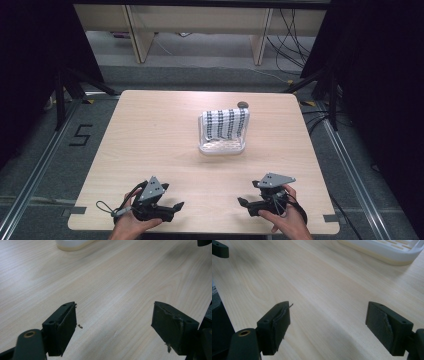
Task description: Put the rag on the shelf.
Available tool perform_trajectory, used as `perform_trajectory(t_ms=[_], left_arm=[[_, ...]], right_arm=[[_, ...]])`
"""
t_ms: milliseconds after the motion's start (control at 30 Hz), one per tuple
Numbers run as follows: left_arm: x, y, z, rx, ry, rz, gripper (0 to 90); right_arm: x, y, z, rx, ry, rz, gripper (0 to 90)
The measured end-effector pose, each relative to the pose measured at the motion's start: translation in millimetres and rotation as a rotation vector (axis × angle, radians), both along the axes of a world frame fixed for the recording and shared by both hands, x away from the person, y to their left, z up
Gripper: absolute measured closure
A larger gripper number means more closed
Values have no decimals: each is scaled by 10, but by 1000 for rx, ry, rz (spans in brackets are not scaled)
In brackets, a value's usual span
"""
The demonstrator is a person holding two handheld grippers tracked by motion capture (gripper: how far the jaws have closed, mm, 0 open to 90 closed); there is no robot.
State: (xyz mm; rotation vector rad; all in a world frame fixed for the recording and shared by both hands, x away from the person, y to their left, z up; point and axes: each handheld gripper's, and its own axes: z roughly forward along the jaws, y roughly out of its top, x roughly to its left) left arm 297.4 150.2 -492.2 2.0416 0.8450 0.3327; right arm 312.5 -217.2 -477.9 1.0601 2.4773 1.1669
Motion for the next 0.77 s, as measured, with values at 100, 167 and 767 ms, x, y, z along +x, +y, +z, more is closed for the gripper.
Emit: perform_trajectory(t_ms=[100,167,767], left_arm=[[1,-2,-10,7,8,4,193],[14,9,-24,14,10,-6,193],[37,37,-44,24,22,-1,193]], right_arm=[[3,-22,-30,-11,-8,16,209],[0,-28,-38,-16,-5,7,210],[9,-43,-54,-19,13,-8,210]])
